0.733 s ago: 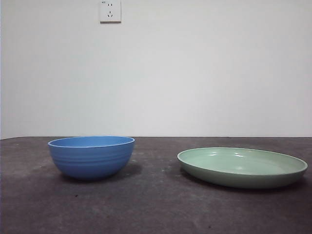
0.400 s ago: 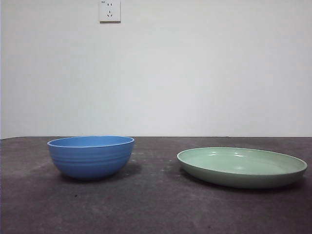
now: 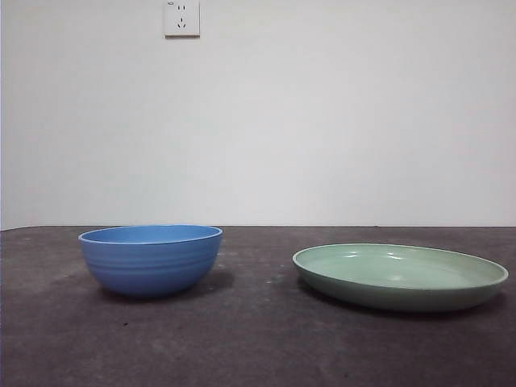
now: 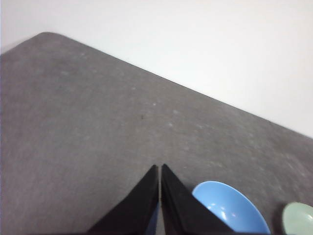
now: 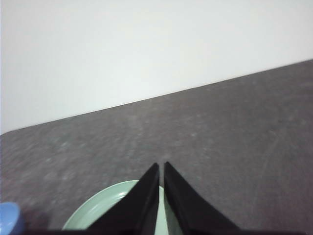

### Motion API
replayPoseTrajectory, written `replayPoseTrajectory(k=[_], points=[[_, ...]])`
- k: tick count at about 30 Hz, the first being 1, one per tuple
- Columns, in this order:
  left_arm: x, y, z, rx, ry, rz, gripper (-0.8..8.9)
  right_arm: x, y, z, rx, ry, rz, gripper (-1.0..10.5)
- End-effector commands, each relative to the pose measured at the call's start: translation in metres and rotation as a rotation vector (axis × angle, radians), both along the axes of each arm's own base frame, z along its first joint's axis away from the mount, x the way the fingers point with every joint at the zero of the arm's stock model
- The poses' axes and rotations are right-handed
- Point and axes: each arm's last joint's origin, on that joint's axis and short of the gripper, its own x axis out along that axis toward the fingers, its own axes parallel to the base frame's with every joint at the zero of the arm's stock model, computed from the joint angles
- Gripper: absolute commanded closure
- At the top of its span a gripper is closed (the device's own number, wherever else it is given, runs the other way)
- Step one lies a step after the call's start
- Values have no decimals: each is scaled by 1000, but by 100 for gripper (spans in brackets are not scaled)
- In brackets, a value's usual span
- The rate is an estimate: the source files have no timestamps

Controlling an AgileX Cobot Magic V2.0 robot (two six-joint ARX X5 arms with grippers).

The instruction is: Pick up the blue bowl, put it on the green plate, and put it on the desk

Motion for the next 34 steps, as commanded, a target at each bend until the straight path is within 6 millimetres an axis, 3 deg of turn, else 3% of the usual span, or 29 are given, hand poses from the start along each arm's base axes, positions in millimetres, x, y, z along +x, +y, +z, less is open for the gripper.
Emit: replayPoseTrajectory(k=[1, 7, 13, 22, 34], points=[[0, -1, 21, 79, -1, -54, 804, -2, 1, 21, -67, 16, 38, 936], [13, -5, 47, 128, 110, -236, 804, 5, 4, 56, -148, 161, 170, 936], [32, -10, 58, 137, 233, -448, 804, 21, 6, 75, -182, 317, 331, 936], [50, -26, 61, 133, 360, -693, 804, 39, 21, 71, -169, 502, 586, 936], [49, -32, 59, 151, 373, -744, 802, 41, 32, 65, -199, 563, 688, 936]])
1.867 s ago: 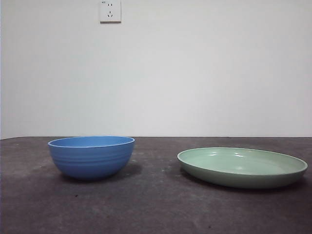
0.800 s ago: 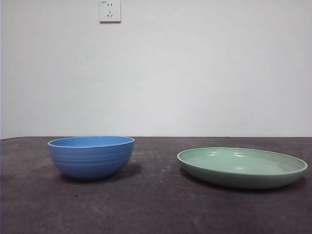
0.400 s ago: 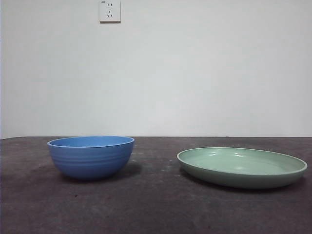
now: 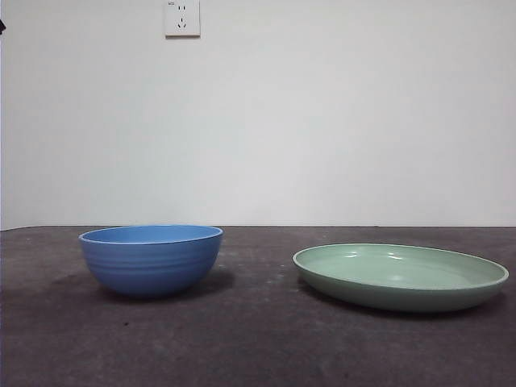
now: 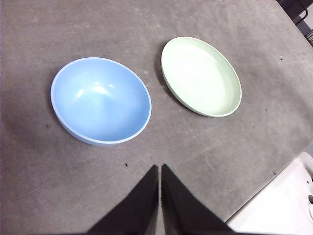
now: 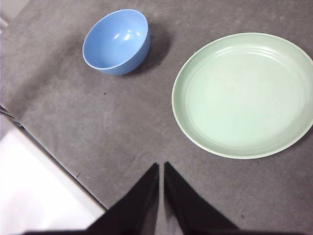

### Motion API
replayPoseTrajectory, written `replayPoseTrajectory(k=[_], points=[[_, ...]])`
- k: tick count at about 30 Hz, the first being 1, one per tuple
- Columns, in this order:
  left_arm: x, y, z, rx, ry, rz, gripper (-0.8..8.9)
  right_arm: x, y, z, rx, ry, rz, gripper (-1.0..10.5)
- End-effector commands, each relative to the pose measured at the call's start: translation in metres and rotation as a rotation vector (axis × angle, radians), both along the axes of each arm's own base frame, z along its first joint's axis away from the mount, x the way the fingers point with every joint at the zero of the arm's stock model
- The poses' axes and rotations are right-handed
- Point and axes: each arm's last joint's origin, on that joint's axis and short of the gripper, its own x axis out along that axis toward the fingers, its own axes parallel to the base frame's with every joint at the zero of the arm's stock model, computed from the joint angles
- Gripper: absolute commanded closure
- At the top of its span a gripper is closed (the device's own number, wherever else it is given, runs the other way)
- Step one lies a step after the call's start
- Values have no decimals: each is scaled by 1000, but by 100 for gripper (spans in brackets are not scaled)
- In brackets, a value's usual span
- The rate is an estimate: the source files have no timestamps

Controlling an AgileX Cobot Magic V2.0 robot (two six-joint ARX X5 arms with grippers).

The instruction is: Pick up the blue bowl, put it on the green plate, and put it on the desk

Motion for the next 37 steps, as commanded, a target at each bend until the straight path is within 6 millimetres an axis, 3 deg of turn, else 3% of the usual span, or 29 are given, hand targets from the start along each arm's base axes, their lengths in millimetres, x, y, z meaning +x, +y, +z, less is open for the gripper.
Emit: replayPoseTrajectory(k=[1, 6, 8, 11, 26, 33, 37], points=[[1, -1, 6, 5, -35, -16, 795, 0, 1, 6, 0, -28, 15, 936], [1, -1, 6, 5, -34, -15, 665, 0, 1, 6, 1, -27, 13, 924], [1, -1, 6, 4, -34, -14, 526, 0, 1, 6, 3, -24, 10, 819], [1, -1, 6, 4, -34, -14, 335, 1, 1, 5, 1, -20, 0, 558], [7, -1, 8, -14, -41, 10, 349, 1, 1, 5, 1, -20, 0, 532], [30, -7, 14, 32, -8, 65, 349, 1, 1, 5, 1, -20, 0, 532], [54, -16, 21, 89, 17, 80, 350, 1, 1, 5, 1, -21, 0, 532]])
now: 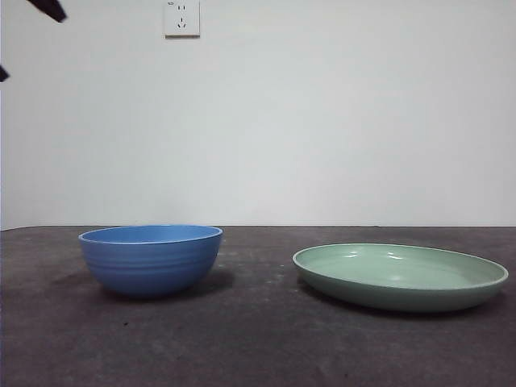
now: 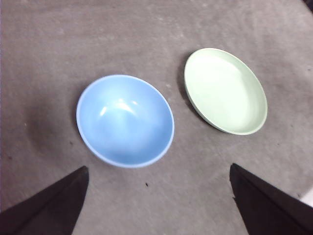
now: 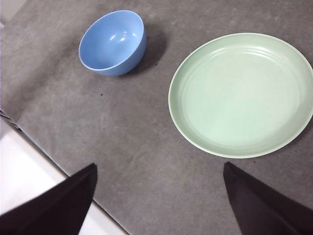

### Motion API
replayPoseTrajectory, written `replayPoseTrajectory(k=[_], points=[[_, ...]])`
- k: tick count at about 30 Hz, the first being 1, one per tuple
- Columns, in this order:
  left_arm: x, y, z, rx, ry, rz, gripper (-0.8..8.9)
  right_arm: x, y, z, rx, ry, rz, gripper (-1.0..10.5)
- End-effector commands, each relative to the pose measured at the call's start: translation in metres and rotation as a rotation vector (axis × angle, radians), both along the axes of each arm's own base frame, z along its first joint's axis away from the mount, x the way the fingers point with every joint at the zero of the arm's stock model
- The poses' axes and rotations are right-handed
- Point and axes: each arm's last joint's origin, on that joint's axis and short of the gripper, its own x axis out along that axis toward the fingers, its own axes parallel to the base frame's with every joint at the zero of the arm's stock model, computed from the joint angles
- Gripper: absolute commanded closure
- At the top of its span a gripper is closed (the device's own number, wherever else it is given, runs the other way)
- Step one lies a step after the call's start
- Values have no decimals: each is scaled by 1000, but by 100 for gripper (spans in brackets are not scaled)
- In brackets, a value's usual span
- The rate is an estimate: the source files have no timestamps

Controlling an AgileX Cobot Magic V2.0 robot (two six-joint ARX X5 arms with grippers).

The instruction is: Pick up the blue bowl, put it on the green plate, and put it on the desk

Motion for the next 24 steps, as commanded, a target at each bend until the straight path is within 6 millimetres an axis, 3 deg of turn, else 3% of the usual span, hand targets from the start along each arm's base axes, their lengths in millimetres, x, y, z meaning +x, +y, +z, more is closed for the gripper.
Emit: replayPoseTrajectory(k=[1, 6, 13, 24], points=[[19, -8, 8, 35, 6, 15, 350, 0, 1, 5, 4, -20, 5, 532], [55, -24, 3, 135, 56, 44, 350, 0, 1, 5, 4, -20, 5, 532], [100, -40, -27, 242, 143, 73, 350, 0, 1, 5, 4, -21, 5, 532], [141, -53, -85, 289, 278, 58, 350, 1, 1, 6, 5, -31, 5, 532]])
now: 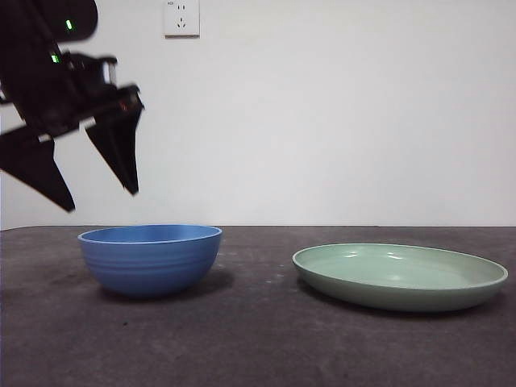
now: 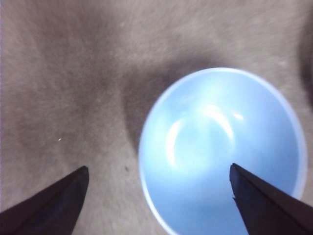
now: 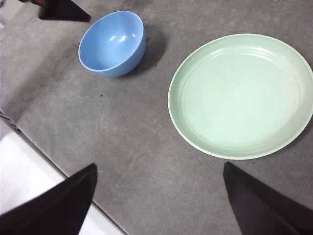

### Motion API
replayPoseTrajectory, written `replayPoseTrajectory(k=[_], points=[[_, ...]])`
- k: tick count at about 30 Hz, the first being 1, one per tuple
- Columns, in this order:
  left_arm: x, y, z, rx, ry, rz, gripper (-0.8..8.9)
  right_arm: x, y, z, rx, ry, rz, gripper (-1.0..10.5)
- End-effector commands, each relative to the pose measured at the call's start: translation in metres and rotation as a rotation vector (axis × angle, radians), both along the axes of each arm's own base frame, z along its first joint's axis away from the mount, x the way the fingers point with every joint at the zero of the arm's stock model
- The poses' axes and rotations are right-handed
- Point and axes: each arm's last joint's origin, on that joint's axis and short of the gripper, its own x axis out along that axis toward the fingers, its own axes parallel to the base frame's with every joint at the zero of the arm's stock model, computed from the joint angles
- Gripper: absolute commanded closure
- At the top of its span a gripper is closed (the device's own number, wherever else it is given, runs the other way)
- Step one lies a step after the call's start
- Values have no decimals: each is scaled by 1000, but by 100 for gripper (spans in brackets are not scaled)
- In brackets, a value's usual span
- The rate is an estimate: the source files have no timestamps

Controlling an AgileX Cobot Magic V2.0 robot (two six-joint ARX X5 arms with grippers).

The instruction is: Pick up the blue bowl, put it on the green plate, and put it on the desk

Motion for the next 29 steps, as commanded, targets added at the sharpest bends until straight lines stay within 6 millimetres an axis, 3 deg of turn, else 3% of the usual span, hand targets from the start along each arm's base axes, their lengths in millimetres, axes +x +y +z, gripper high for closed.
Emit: replayPoseTrajectory(k=[1, 10, 15, 20, 26, 29], points=[[10, -4, -7, 7, 2, -3, 351, 1, 1, 6, 4, -25, 5, 532], [17, -6, -28, 86, 55, 25, 423, 1, 1, 6, 5, -29, 5, 532], [18, -10, -33, 91, 69, 19, 523, 1, 1, 6, 5, -29, 5, 532], [18, -12, -33, 90, 73, 17, 728, 1, 1, 6, 5, -29, 4, 532], [17, -12, -34, 89, 84, 27, 738, 1, 1, 6, 5, -30, 5, 532], [18, -12, -34, 85, 79, 31, 805, 1, 1, 6, 5, -29, 4, 532]])
